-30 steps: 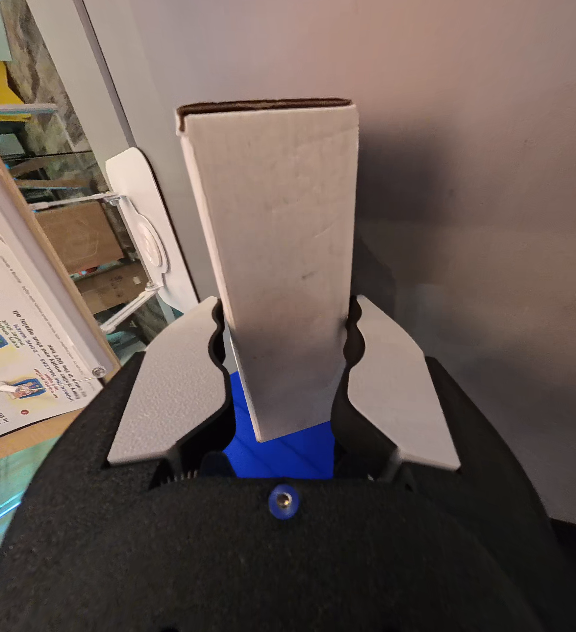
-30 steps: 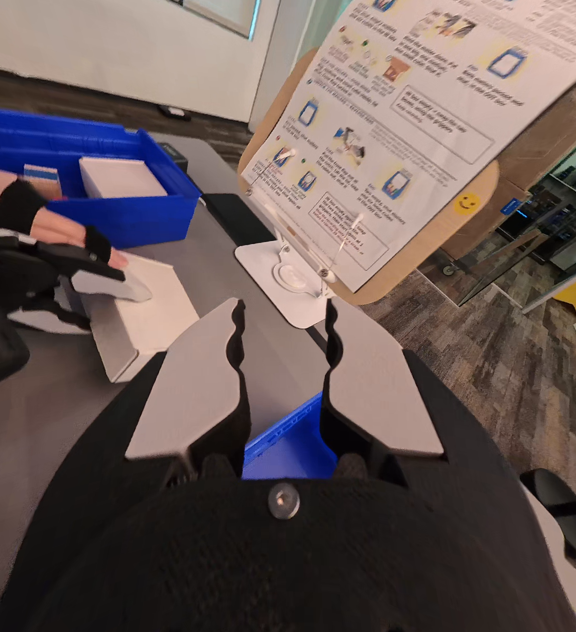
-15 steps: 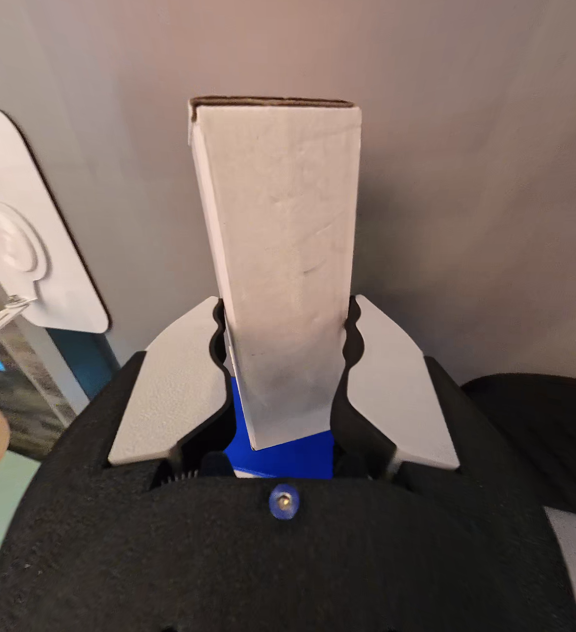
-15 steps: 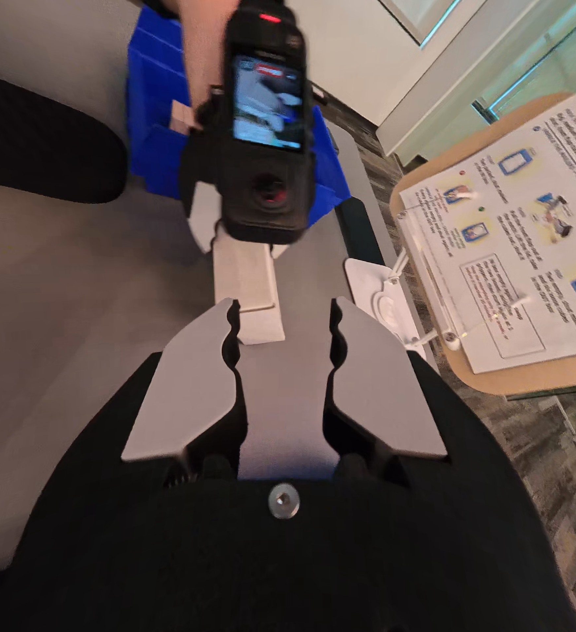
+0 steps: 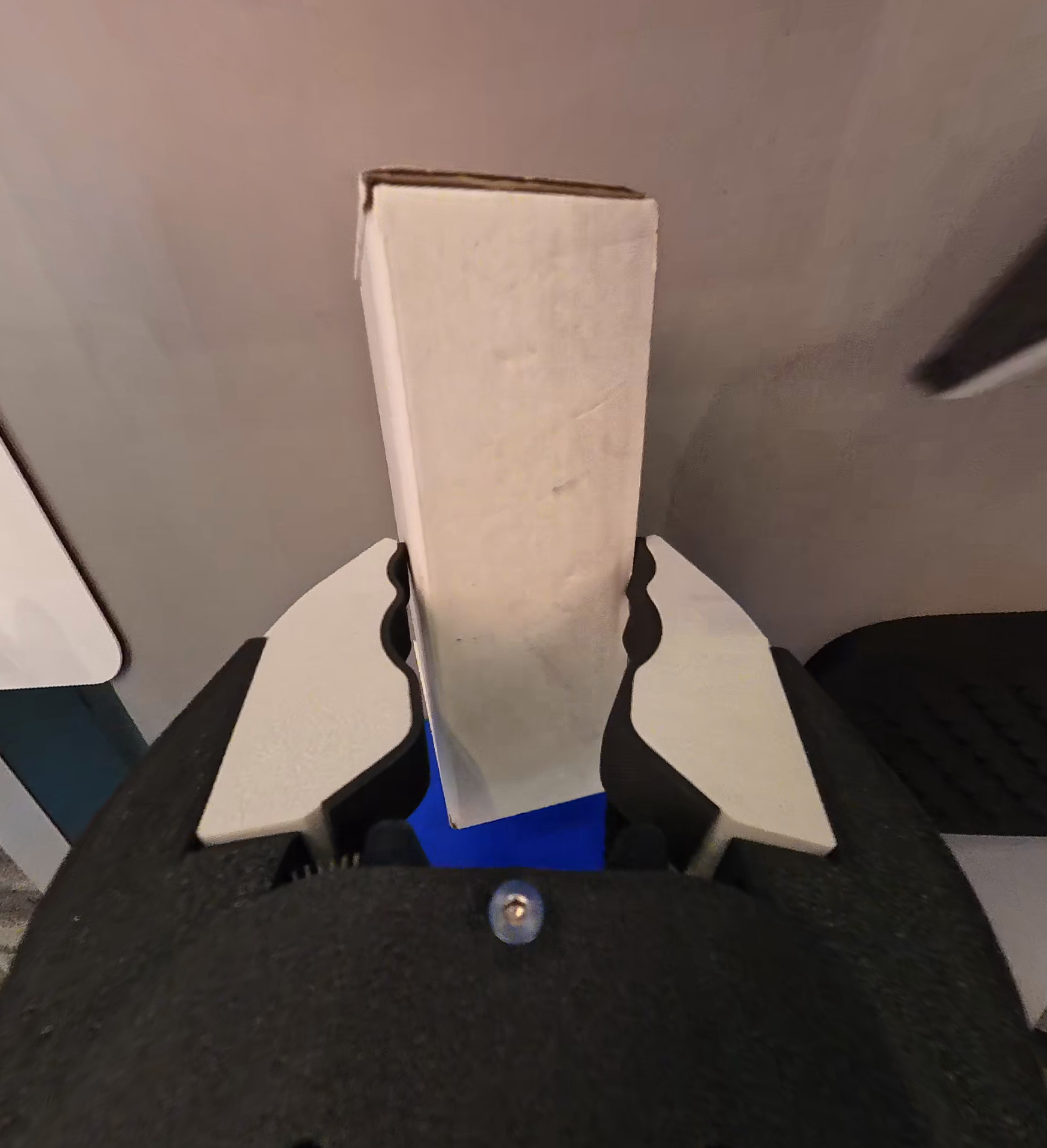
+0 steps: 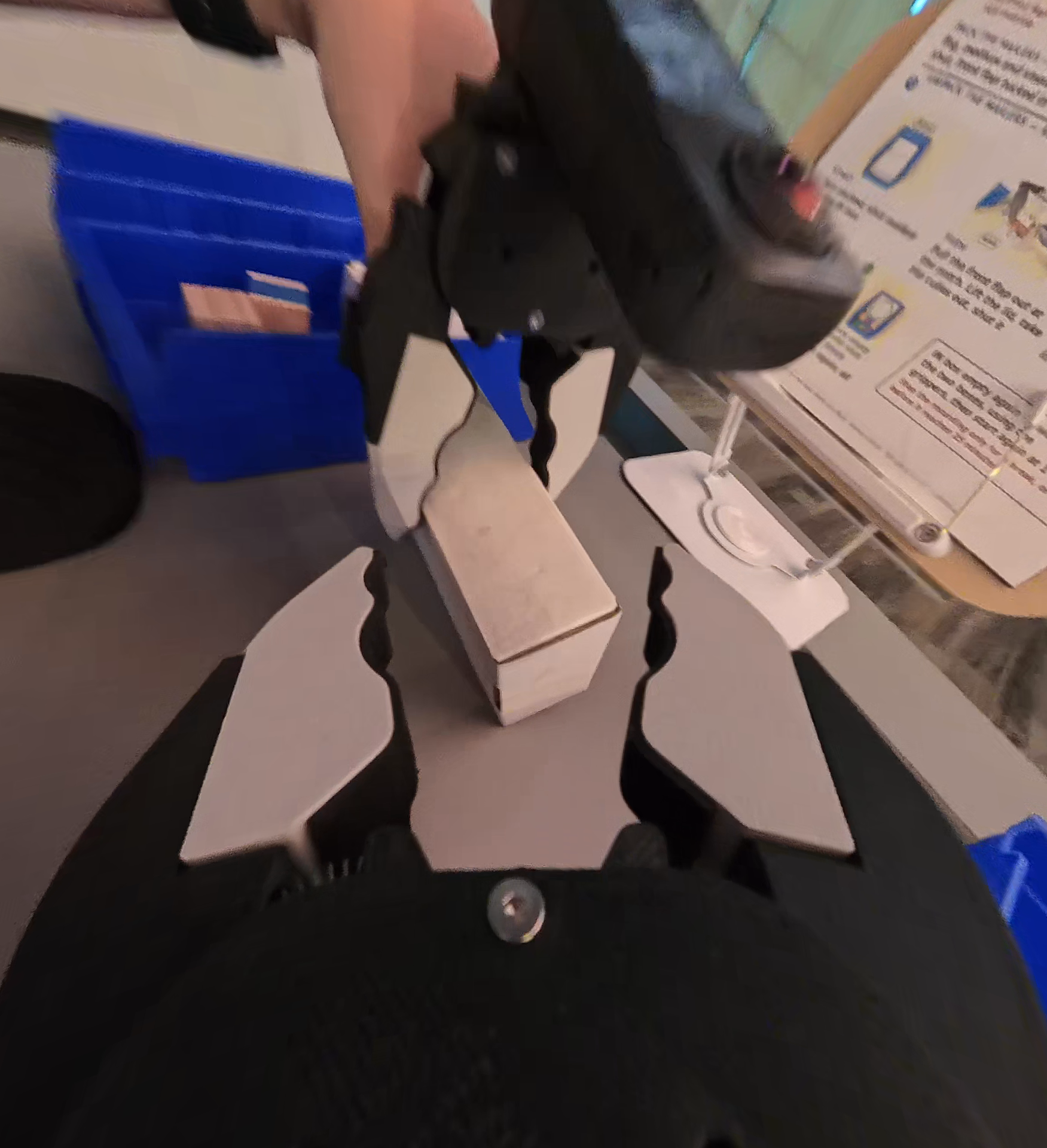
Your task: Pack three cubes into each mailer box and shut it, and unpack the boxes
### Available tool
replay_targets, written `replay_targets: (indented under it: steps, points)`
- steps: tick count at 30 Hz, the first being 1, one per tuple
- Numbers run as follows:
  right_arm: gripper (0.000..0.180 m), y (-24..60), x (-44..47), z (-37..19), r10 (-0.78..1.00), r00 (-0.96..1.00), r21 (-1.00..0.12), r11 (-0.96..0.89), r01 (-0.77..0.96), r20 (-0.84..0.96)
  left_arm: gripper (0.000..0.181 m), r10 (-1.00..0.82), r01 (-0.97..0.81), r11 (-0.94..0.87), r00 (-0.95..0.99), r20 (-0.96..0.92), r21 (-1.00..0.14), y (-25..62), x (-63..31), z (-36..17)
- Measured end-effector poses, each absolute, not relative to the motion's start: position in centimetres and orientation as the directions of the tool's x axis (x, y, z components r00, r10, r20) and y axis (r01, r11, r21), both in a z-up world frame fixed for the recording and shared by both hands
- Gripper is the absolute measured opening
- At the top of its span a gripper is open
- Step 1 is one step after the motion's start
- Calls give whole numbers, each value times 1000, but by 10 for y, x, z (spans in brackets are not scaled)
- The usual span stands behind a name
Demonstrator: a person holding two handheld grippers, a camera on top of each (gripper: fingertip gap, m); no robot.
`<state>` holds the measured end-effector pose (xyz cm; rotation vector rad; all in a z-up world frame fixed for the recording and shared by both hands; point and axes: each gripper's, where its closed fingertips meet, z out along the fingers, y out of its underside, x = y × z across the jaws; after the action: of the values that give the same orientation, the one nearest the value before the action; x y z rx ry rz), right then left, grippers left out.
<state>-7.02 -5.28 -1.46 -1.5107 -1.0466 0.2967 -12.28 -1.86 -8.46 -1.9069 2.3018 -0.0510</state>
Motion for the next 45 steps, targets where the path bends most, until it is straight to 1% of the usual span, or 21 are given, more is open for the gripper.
replay_targets:
  steps: [2, 6, 10, 13, 14, 17, 21, 23, 25, 26, 28, 29, 34, 38, 40, 42, 45]
  points:
    - [83, -39, -70, -31, 701, 576, -868, 127, 480, 421, 68, -979, -973, 191, -180, -91, -132, -18, -123, -85]
    - [88, -21, -77, -54, 718, 605, -898, 65, 435, 345, 68, -973, -966, 220, -206, -105, -137, -18, -123, -85]
    - [90, -10, -84, -76, 764, 578, -911, 31, 410, 287, 68, -970, -961, 236, -224, -97, -146, -18, -124, -84]
    - [76, -6, -85, -80, 779, 545, -915, 88, 394, 310, 68, -969, -958, 240, -228, -91, -159, -18, -124, -84]
    - [75, -7, -84, -80, 791, 533, -919, 92, 383, 301, 68, -971, -958, 233, -219, -96, -170, -18, -124, -83]
    - [73, -4, -77, -79, 796, 550, -931, 46, 362, 253, 65, -967, -952, 212, -172, -185, -219, -9, -122, -74]
    - [73, -2, -70, -81, 824, 555, -949, -74, 307, 115, 62, -916, -943, 249, -155, -370, -221, 4, -130, -61]
    - [73, -2, -68, -83, 834, 549, -951, -124, 284, 56, 60, -899, -931, 265, -144, -414, -252, 2, -127, -58]
    - [73, -2, -68, -84, 840, 543, -950, -160, 269, 12, 62, -868, -921, 296, -148, -474, -254, 2, -125, -56]
    - [72, -2, -68, -84, 840, 543, -949, -168, 265, 3, 58, -859, -918, 308, -156, -488, -249, 1, -124, -56]
    - [73, -2, -68, -84, 841, 541, -949, -175, 261, -6, 49, -861, -915, 315, -165, -481, -251, -3, -125, -58]
    - [72, -2, -68, -85, 843, 537, -949, -176, 262, -8, 48, -868, -916, 306, -157, -470, -259, -3, -125, -59]
    - [71, -5, -69, -85, 854, 519, -947, -187, 263, -25, 53, -913, -921, 256, -130, -387, -294, -3, -125, -58]
    - [71, -5, -68, -85, 853, 521, -946, -194, 260, -32, 50, -928, -912, 251, -131, -348, -325, -5, -115, -53]
    - [71, -5, -68, -85, 853, 520, -946, -193, 260, -30, 50, -924, -902, 262, -132, -358, -344, -6, -110, -49]
    - [71, -4, -68, -86, 851, 524, -946, -199, 257, -36, 50, -914, -900, 276, -137, -381, -338, -5, -108, -48]
    - [71, -4, -68, -86, 852, 523, -945, -202, 256, -40, 54, -903, -890, 292, -137, -406, -350, -4, -105, -45]
